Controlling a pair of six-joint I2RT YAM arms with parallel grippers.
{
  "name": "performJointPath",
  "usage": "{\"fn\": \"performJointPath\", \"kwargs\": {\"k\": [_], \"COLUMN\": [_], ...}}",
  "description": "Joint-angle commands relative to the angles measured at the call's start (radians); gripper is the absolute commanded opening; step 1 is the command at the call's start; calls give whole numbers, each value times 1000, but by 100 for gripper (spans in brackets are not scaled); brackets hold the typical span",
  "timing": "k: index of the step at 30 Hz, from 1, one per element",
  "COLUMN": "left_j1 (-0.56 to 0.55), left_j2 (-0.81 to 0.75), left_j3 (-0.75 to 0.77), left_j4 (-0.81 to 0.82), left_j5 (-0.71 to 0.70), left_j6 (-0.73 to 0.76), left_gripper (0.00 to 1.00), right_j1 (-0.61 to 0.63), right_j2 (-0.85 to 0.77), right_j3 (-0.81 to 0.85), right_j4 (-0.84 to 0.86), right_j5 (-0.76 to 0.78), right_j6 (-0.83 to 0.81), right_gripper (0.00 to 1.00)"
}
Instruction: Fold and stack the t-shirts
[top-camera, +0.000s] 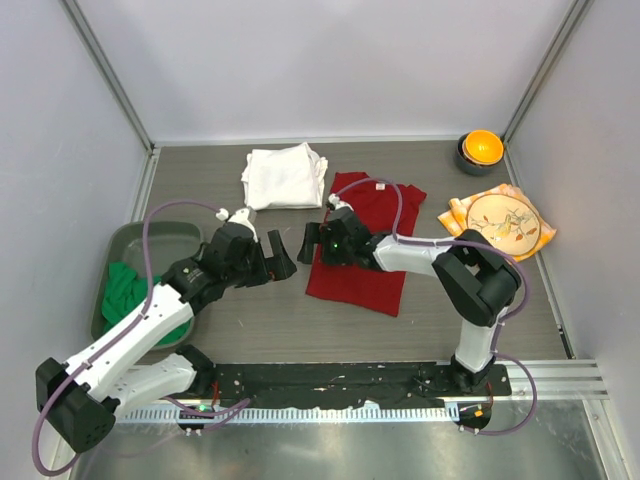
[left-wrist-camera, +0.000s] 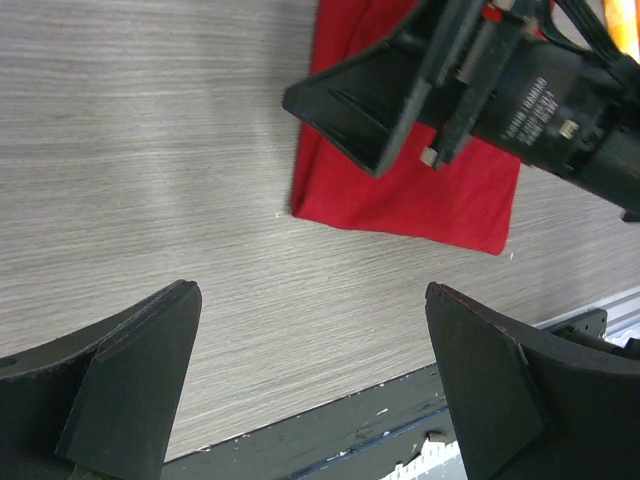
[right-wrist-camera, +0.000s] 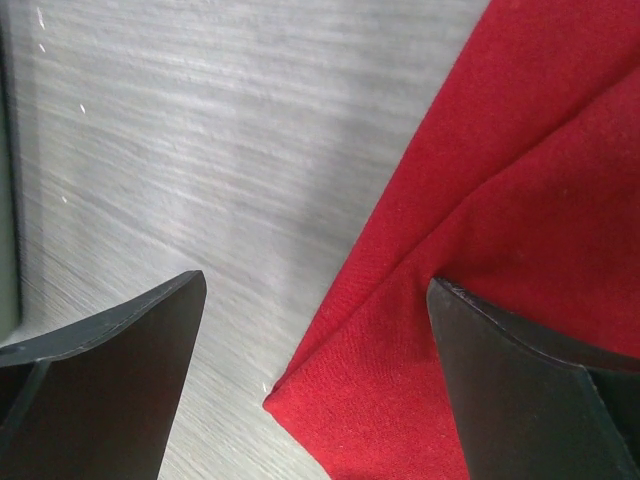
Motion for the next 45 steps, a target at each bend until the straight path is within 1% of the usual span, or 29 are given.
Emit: {"fn": "performJointPath", "kwargs": {"k": [1, 3, 4, 7, 12, 14, 16, 17, 18, 19, 20, 21, 23, 24, 26, 27, 28, 29, 30, 33, 35, 40, 45], "left_j1": [4, 4, 3, 3, -3, -23, -51, -57, -74, -83, -94, -113, -135, -158, -189, -219, -233, -258, -268, -293, -296, -296, -296], "left_j2": [-4, 6, 14, 43, 97, 105, 102, 102, 105, 114, 124, 138, 193, 215, 288, 316, 341, 391, 417, 514, 568, 641, 710], "left_j3": [-41, -56, -59, -79, -140, -162, -202, -216, -229, -249, -260, -269, -294, -293, -279, -257, -248, -239, -219, -196, -191, -191, -184], "left_j4": [67, 93, 102, 138, 233, 251, 308, 332, 386, 409, 437, 496, 568, 631, 677, 693, 711, 742, 757, 797, 810, 837, 851], "left_j5": [22, 40, 79, 105, 151, 154, 159, 183, 192, 198, 217, 228, 249, 264, 258, 251, 251, 254, 254, 258, 254, 220, 209], "left_j6": [-28, -30, -31, -36, -54, -77, -112, -123, -140, -155, -180, -192, -235, -246, -266, -270, -275, -290, -300, -338, -355, -385, -413], "left_gripper": [100, 100, 100, 100, 99, 98, 97, 96, 96, 96, 96, 97, 97, 96, 95, 95, 95, 95, 95, 94, 92, 87, 76], "right_j1": [32, 34, 32, 32, 32, 31, 31, 31, 31, 31, 29, 26, 12, 6, -11, -43, -66, -90, -136, -186, -190, -190, -190], "right_j2": [-69, -109, -157, -229, -399, -497, -573, -603, -657, -675, -688, -705, -722, -740, -760, -775, -807, -823, -838, -880, -900, -930, -964], "right_j3": [-116, -159, -178, -193, -166, -146, -133, -126, -115, -85, -68, -55, -41, -46, -77, -113, -135, -155, -191, -234, -244, -279, -301], "right_j4": [-215, -234, -258, -275, -257, -263, -272, -284, -336, -376, -424, -512, -585, -640, -682, -700, -700, -700, -702, -705, -718, -725, -732], "right_j5": [102, 157, 179, 241, 343, 405, 455, 471, 487, 506, 561, 576, 609, 612, 615, 603, 583, 531, 508, 454, 451, 406, 376], "right_j6": [-36, -44, -49, -64, -112, -121, -133, -136, -142, -147, -141, -136, -109, -98, -55, -44, -32, -29, -23, -9, 2, 34, 46], "right_gripper": [100, 100, 100, 100, 100, 100, 100, 100, 100, 100, 99, 100, 100, 100, 100, 100, 99, 99, 99, 98, 98, 97, 96]}}
